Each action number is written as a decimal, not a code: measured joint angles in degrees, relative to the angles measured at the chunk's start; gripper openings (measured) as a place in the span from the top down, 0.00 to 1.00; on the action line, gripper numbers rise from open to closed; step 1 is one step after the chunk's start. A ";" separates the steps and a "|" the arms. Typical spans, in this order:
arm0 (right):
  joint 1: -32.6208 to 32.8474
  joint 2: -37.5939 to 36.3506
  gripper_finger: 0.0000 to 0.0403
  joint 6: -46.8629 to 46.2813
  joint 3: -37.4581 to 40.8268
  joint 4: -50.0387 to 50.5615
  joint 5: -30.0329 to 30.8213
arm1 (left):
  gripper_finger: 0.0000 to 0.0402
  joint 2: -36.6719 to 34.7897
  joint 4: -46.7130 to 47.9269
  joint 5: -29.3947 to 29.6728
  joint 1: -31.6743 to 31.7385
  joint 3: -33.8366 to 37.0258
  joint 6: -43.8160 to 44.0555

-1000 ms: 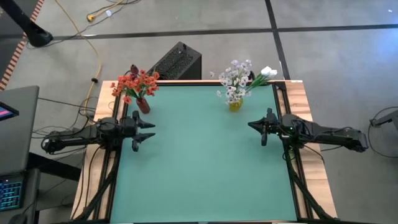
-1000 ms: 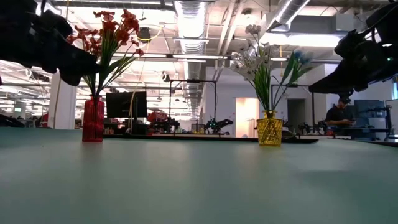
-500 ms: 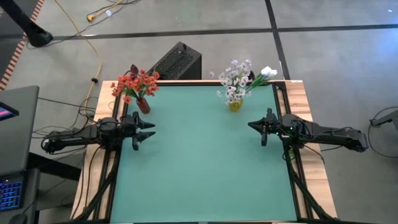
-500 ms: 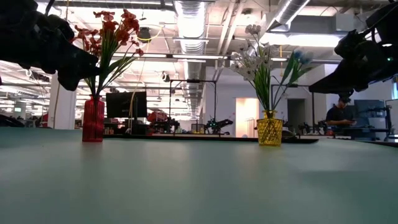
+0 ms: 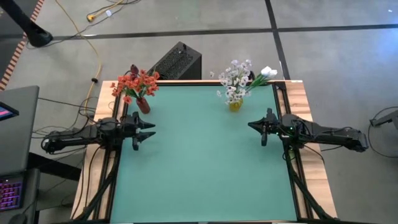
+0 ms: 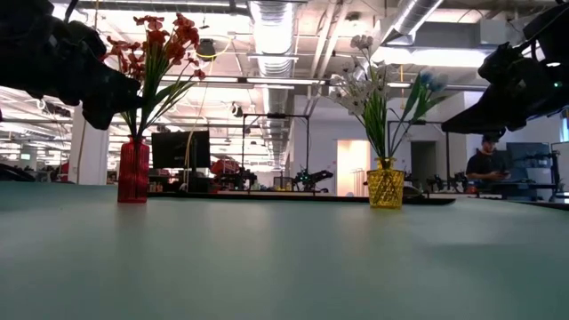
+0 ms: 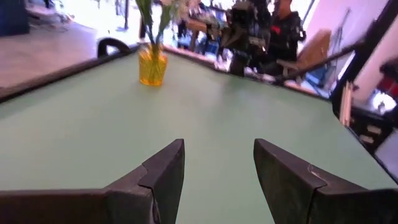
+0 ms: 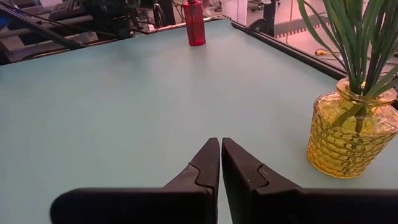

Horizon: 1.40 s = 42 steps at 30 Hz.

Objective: Sort flowers into vase by color
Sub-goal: Return to Home Position

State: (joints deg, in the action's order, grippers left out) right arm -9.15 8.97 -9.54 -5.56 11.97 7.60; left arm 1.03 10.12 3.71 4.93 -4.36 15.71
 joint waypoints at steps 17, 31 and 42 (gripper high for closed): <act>0.00 0.02 0.88 0.09 0.00 0.04 0.00 | 0.55 2.79 -0.01 1.24 -2.05 0.00 -0.03; 0.00 0.02 0.88 0.06 0.00 0.04 0.00 | 0.55 2.79 -0.05 1.24 -2.05 0.02 -0.03; 0.00 0.02 0.88 0.04 0.00 0.04 0.00 | 0.55 2.79 -0.07 1.24 -2.05 0.02 -0.03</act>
State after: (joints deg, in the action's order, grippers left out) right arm -9.15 8.99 -9.50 -5.56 12.01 7.59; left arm 3.81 10.04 4.95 2.87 -4.34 15.68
